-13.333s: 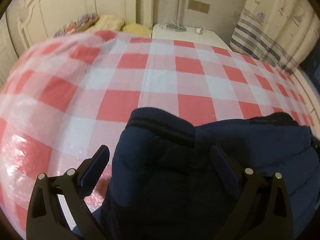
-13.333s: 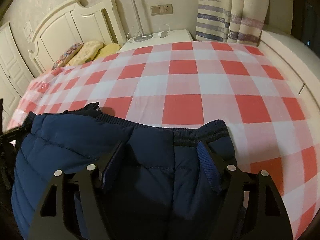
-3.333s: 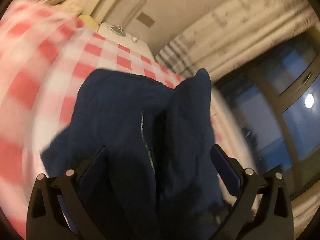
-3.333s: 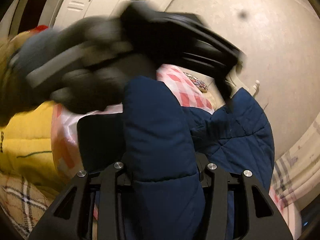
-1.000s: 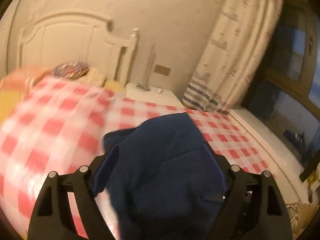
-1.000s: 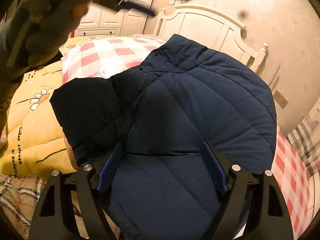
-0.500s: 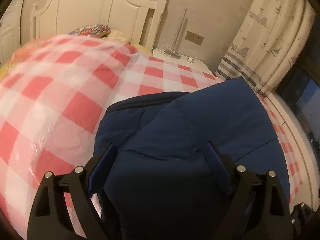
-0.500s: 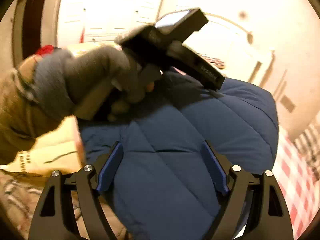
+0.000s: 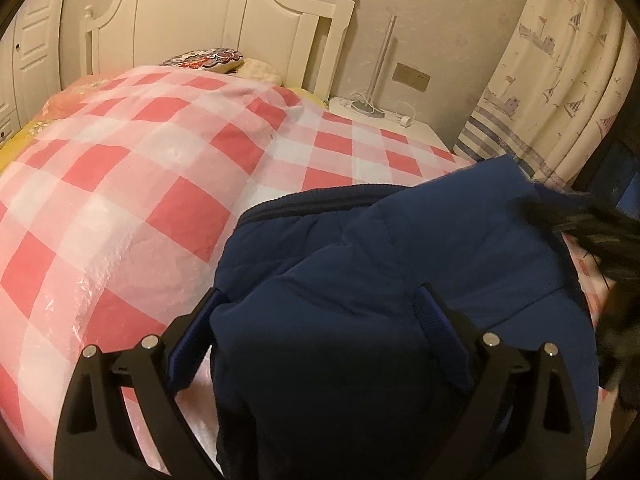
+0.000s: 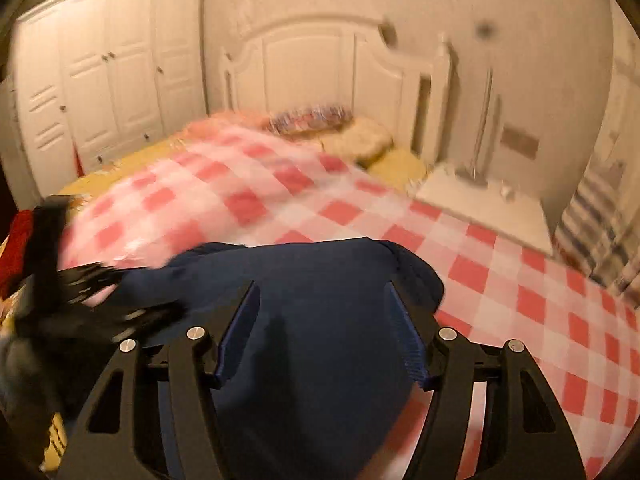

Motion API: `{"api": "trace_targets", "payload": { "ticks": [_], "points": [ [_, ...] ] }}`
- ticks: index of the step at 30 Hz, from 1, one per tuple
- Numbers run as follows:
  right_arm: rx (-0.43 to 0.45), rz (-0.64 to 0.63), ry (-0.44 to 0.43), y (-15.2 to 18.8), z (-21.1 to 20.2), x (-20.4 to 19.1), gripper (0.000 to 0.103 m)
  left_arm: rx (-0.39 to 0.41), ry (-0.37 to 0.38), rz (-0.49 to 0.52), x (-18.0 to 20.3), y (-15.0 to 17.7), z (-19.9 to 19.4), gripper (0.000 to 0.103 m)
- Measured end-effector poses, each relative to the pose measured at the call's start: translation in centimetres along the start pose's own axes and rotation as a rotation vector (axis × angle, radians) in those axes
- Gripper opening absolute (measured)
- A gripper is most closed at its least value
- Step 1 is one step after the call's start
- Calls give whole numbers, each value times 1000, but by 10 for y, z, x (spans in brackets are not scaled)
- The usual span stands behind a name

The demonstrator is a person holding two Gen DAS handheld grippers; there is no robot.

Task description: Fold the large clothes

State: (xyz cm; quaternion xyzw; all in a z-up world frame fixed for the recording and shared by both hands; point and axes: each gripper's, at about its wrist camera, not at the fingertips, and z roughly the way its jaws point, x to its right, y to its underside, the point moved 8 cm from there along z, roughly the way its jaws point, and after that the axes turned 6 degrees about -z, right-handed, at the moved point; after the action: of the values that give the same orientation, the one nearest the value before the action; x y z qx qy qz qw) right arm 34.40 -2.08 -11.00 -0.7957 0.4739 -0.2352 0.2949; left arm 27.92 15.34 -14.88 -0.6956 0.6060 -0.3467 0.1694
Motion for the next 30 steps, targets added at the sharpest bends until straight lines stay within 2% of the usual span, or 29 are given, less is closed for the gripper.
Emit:
{"api": "trace_targets", "payload": {
  "ticks": [1,3,10,12,15,17,20,22,24,30],
  "points": [
    [-62,-12,-6,8,24,-1,66,-1,-18,-4,-2,-1,1,96],
    [-111,20,-41,12,45,7,69,-13,-41,-10,-5,-1,4,96],
    [-179,-34,-32,8,48,8,72,-38,-43,-15,-8,1,9,99],
    [-179,-43,-2,-1,37,9,72,-40,-48,-10,-9,1,9,100],
    [-81,-36,-6,-16,7,6,72,-43,-54,-6,-9,1,10,101],
    [-51,-39,12,-22,-1,8,71,-49,-57,-4,-8,1,11,101],
    [-119,-66,33,-12,23,8,72,-55,-58,-3,-8,1,13,101],
    [-197,-51,-8,9,60,6,78,-63,-77,-1,-10,2,15,101],
    [-216,1,-45,10,68,12,80,-85,-69,-12,-11,2,19,101],
    [-207,-12,5,12,61,12,81,-121,-33,-34,-13,4,25,101]
  ]
}}
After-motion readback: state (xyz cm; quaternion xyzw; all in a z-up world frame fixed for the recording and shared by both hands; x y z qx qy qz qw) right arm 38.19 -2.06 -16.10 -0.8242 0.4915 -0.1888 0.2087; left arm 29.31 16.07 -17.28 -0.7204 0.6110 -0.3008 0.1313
